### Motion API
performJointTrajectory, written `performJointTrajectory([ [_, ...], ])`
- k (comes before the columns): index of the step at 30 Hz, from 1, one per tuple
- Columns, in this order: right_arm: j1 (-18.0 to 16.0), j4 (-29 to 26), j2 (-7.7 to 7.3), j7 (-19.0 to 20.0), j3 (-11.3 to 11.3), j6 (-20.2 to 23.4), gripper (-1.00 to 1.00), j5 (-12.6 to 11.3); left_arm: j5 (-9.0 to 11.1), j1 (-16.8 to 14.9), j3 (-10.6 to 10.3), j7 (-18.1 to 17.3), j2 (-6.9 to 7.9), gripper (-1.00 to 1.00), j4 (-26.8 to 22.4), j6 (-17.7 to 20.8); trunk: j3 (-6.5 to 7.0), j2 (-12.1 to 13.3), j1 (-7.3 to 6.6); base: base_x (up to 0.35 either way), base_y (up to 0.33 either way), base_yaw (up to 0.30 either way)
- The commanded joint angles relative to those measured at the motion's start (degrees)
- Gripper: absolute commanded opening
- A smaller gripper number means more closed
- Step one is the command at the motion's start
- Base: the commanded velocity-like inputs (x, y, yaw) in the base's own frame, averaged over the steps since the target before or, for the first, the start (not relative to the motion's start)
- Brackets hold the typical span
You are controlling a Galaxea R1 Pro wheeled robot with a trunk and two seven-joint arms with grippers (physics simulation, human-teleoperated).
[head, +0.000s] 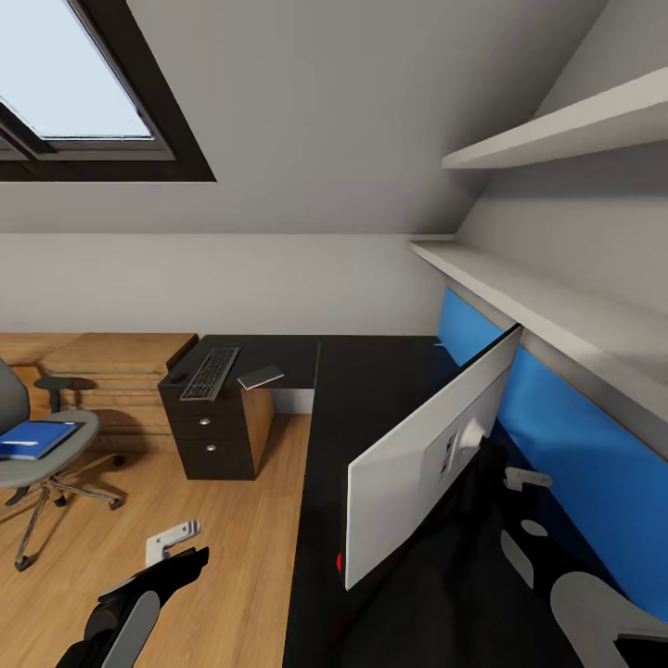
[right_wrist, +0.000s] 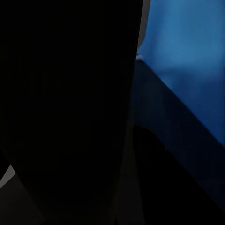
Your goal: In the bedroom, organize the workspace by keeping the computer under the desk, ensuring the monitor is on the desk, placing the keyboard on the desk next to the monitor, placing the mouse on the desk next to the keyboard, moving the folder from the swivel chair onto the desk next to the mouse, stacking the notebook on top of the folder with the pen on top of the notebook, and positioning the swivel chair next to the desk.
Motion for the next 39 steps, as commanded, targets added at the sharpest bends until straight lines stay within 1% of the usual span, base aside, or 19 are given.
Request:
performJointTrajectory([
  [1,-0.1,0.0,-0.02,0.0,0.1,-0.3,-1.0,-0.8,0.6,0.0,-0.1,0.6,0.06,1.0,-0.1,0.1,-0.13,-0.1,0.04,0.001,-0.001,0.0],
  [6,-0.1,0.0,0.04,0.0,0.1,-0.3,-1.0,-0.8,0.6,0.0,-0.1,0.7,0.06,1.0,0.0,0.1,-0.13,-0.1,0.04,0.01,-0.015,0.0],
  [12,-0.1,0.1,0.06,0.0,0.1,-0.3,-1.0,-0.8,0.6,0.0,-0.1,0.7,0.06,1.0,0.0,0.1,-0.13,-0.1,0.04,0.128,-0.133,0.0],
  [17,-0.1,0.1,0.07,0.0,0.1,-0.3,-1.0,-0.8,0.6,0.0,-0.1,0.5,0.06,1.0,0.0,0.1,-0.13,-0.1,0.04,0.039,-0.031,0.0],
  [23,-0.1,0.1,0.07,0.0,0.1,-0.3,-1.0,-0.7,0.6,0.0,-0.1,0.6,0.06,1.0,0.0,0.1,-0.13,-0.1,0.04,0.183,-0.065,0.0],
  [39,-0.1,0.1,0.07,0.0,0.1,-0.3,-1.0,-0.7,0.6,0.0,-0.1,0.4,0.06,1.0,0.0,0.1,-0.13,-0.1,0.04,0.061,-0.055,0.0],
])
